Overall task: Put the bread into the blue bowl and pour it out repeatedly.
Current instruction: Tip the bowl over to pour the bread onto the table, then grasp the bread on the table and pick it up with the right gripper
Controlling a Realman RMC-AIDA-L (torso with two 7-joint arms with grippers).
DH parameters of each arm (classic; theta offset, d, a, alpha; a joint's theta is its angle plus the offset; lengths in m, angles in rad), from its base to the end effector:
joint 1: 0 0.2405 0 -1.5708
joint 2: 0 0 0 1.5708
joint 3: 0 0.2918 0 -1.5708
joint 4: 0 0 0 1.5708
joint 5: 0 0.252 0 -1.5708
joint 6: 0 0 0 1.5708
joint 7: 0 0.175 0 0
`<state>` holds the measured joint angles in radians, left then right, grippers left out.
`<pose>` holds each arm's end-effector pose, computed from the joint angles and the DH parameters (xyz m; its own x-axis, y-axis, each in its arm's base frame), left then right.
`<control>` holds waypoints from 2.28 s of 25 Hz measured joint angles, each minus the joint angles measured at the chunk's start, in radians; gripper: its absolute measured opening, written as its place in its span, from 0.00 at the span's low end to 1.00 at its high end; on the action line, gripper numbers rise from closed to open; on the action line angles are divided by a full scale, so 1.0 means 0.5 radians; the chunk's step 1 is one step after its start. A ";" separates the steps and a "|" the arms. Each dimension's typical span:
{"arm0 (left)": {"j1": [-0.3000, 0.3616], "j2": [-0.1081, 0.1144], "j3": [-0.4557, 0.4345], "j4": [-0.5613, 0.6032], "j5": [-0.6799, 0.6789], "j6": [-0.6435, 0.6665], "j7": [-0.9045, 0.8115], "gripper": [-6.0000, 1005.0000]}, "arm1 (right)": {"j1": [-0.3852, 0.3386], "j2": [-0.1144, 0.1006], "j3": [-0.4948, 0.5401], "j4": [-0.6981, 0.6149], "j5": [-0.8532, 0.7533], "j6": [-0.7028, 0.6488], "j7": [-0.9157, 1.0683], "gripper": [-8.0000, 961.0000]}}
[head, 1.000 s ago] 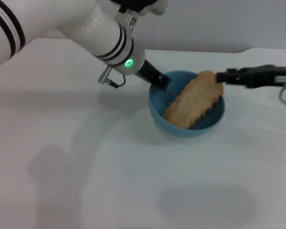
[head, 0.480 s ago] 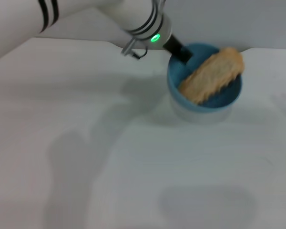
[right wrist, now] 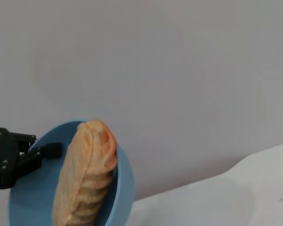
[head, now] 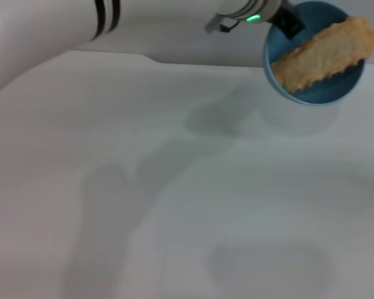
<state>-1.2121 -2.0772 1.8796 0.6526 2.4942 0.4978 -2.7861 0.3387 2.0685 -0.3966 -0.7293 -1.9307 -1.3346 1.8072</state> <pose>-0.0246 0.5469 -0.1704 0.9859 0.1670 0.0101 0.1322 -0.7404 -0.6590 0.4227 0.3663 0.0458 0.2699 -0.5355 -0.8003 -0.9538 -0.2626 -0.1460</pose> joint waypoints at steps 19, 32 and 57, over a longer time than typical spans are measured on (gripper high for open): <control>-0.028 -0.003 0.271 -0.197 0.077 -0.653 0.091 0.01 | -0.155 -0.004 0.099 0.108 0.116 -0.021 -0.095 0.49; 0.027 -0.002 0.376 -0.195 0.105 -0.892 0.260 0.01 | -0.259 0.002 0.515 0.183 0.065 0.265 -0.300 0.49; 0.122 -0.003 0.226 -0.131 -0.018 -0.932 0.242 0.01 | -0.172 -0.004 0.494 0.216 0.059 0.181 -0.246 0.49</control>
<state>-1.1511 -2.0786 1.9927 0.5870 2.4851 0.0318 -2.6649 0.2528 2.0667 -0.1495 -0.6210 -1.9012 -1.2440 1.6844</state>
